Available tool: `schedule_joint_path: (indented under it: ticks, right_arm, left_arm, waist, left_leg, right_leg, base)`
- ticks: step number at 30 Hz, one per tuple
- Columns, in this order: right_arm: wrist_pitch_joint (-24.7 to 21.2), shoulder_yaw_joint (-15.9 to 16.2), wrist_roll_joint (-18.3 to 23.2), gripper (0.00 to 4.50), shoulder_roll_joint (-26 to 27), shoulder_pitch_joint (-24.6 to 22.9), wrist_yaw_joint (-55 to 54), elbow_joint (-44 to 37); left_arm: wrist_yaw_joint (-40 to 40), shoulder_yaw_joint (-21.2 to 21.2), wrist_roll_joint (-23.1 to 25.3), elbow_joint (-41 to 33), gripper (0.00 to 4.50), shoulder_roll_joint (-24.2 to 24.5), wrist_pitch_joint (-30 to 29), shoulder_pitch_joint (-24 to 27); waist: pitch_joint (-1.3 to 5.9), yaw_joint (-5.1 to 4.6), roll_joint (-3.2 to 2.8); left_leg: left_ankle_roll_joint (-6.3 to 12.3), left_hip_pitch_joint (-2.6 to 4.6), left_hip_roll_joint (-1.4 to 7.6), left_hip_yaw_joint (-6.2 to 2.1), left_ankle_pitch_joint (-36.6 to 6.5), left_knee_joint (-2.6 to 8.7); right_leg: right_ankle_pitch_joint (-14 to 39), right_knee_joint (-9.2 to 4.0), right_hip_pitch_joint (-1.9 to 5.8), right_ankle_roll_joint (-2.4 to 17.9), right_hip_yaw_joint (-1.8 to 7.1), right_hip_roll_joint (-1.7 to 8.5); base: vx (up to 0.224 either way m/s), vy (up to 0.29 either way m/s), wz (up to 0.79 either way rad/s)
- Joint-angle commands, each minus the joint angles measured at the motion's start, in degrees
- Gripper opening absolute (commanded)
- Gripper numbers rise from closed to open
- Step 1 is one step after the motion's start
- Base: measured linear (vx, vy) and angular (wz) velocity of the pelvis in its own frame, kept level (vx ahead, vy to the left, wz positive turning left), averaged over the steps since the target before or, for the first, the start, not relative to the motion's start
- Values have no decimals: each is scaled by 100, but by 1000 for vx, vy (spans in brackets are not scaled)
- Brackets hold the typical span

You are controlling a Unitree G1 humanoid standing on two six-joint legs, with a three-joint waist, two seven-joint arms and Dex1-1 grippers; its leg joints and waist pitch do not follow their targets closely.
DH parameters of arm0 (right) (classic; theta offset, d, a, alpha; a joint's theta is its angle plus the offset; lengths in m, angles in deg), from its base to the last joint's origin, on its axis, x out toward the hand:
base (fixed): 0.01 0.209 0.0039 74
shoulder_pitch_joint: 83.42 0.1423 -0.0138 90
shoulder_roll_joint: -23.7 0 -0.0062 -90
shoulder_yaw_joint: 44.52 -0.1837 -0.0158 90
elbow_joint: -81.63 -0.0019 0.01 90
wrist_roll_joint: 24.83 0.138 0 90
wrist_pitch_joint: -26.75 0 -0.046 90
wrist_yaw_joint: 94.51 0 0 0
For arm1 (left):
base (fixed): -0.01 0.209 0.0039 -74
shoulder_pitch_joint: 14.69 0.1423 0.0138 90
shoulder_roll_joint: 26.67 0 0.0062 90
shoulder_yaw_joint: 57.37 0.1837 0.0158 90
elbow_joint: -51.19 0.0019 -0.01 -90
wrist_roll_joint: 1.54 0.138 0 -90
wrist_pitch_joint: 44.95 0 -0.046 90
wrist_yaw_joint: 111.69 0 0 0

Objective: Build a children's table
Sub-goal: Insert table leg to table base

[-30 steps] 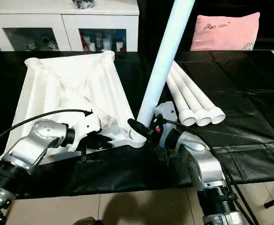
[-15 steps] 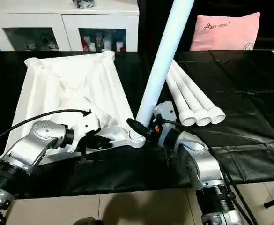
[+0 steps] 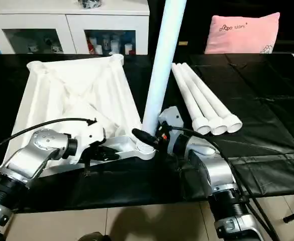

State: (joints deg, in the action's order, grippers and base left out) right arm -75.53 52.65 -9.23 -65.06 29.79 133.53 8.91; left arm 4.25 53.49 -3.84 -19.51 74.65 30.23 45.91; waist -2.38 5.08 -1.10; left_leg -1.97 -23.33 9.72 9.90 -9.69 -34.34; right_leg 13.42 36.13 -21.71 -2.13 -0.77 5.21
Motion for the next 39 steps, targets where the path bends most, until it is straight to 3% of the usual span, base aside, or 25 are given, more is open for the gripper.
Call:
schedule_joint_path:
  ticks: [1,5,15,22,29,34,35,38,39]
  right_arm:
    - [-195,-5,167,193,78,27,35,238]
    - [-476,-487,577,193,175,187,-43,469]
    - [-887,-980,1074,193,244,204,4,780]
    - [-690,-1056,1046,193,310,-13,-15,1049]
    - [-170,-1333,1182,193,567,-560,-206,908]
    - [337,-1162,866,193,609,-1006,-259,574]
    - [438,-1072,743,193,575,-1085,-249,524]
    - [912,-538,93,193,289,-1420,-210,349]
    - [912,-538,93,193,289,-1420,-210,349]
  left_arm:
    - [-51,-22,11,-114,0,-20,106,-139]
    - [-69,-31,-1,-143,0,-10,82,-124]
    - [-54,-28,7,-136,0,-20,54,-136]
    - [90,-81,42,-66,0,-56,29,-201]
    - [317,-161,96,103,0,-133,19,-305]
    - [342,-183,112,200,0,-151,35,-371]
    - [345,-185,116,216,0,-151,42,-379]
    - [351,-193,137,300,0,-151,80,-413]
    - [351,-193,137,300,0,-151,80,-413]
  waist:
    - [361,-18,51]
    - [364,-27,29]
    - [381,-9,38]
    - [372,1,39]
    - [362,18,-5]
    - [358,36,-13]
    - [354,44,-30]
    - [354,82,-10]
    - [349,83,-10]
  left_leg:
    - [281,190,269,-45,-781,413]
    - [259,198,273,-49,-823,417]
    - [294,195,269,-38,-641,397]
    - [240,201,277,-35,-765,411]
    - [123,216,290,-45,-1043,445]
    - [21,221,292,-57,-1228,475]
    - [16,215,292,-58,-1217,477]
    - [11,221,287,-54,-1151,467]
    - [18,216,286,-56,-1156,470]
  right_leg:
    - [-349,-334,165,1582,103,242]
    - [-271,-336,155,1631,96,239]
    - [-499,-313,167,1677,87,241]
    - [-306,-329,155,1662,87,252]
    - [-126,-357,135,1605,93,258]
    - [-11,-375,130,1514,94,251]
    - [-24,-378,125,1504,95,255]
    - [-145,-390,134,1385,98,245]
    - [-139,-388,139,1380,101,247]
  base:
    - [0,0,0]
    - [0,0,0]
    - [0,0,0]
    - [0,0,0]
    - [0,0,0]
    - [0,0,0]
    - [0,0,0]
    - [0,0,0]
    - [0,0,0]
